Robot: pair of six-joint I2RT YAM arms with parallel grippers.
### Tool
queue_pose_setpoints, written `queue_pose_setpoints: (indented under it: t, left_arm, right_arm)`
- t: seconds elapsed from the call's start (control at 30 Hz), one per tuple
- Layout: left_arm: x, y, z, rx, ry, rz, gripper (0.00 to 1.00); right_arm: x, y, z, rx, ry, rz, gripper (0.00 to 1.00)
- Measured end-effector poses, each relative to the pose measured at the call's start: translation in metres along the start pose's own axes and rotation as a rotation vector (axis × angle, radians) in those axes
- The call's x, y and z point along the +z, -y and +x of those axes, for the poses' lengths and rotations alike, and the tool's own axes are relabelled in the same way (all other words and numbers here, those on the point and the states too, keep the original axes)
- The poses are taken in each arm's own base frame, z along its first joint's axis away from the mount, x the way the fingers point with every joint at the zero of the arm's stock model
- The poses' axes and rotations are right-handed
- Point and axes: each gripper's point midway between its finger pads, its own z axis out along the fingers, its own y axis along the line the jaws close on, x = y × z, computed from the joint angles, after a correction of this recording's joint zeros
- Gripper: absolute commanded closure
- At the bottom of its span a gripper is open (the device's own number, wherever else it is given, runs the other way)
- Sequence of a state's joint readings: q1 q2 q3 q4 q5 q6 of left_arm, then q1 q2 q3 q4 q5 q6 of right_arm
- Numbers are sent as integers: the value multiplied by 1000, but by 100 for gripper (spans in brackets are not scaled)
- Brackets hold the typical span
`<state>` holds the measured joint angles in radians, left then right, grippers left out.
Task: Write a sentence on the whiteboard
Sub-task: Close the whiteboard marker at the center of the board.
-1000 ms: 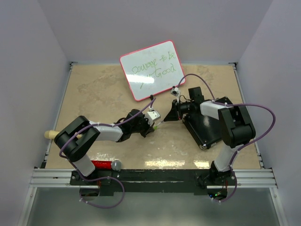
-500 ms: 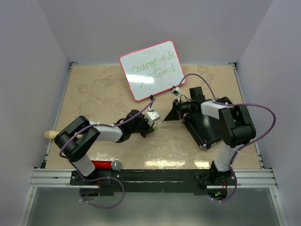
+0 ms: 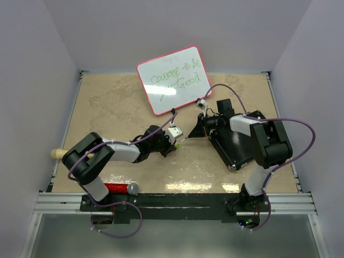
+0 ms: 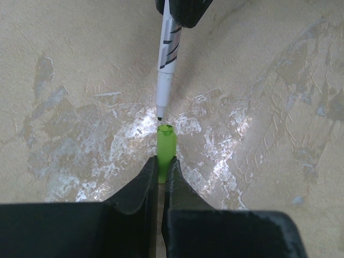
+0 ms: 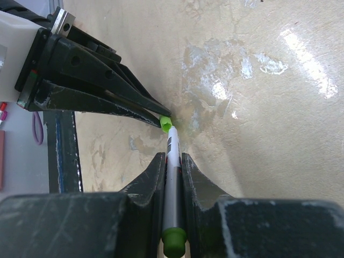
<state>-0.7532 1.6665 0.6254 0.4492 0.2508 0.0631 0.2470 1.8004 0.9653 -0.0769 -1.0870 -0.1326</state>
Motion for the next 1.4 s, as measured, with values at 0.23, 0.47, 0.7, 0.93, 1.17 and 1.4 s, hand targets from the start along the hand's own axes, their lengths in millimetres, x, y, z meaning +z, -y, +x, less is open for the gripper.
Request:
queue_pose_setpoints:
  t: [0.23, 0.47, 0.7, 0.93, 1.17, 1.4]
  left_arm:
    - [0, 0, 0, 0, 0, 0, 100]
    - [0, 0, 0, 0, 0, 0, 100]
    - [0, 1, 0, 0, 0, 6, 100]
    - [0, 2, 0, 0, 0, 11, 100]
    - [2, 2, -1, 1, 5, 15, 100]
    - [3, 0, -3, -19, 18, 3, 100]
  right_arm:
    - [4, -4, 1, -4, -9, -9, 100]
    - [6, -6, 4, -5, -20, -17, 100]
    - [14, -4, 13, 15, -47, -30, 100]
    - [23, -6, 16, 4, -69, -47, 100]
    - [28, -9, 16, -10, -84, -45, 100]
    - [33, -7, 15, -13, -95, -43, 100]
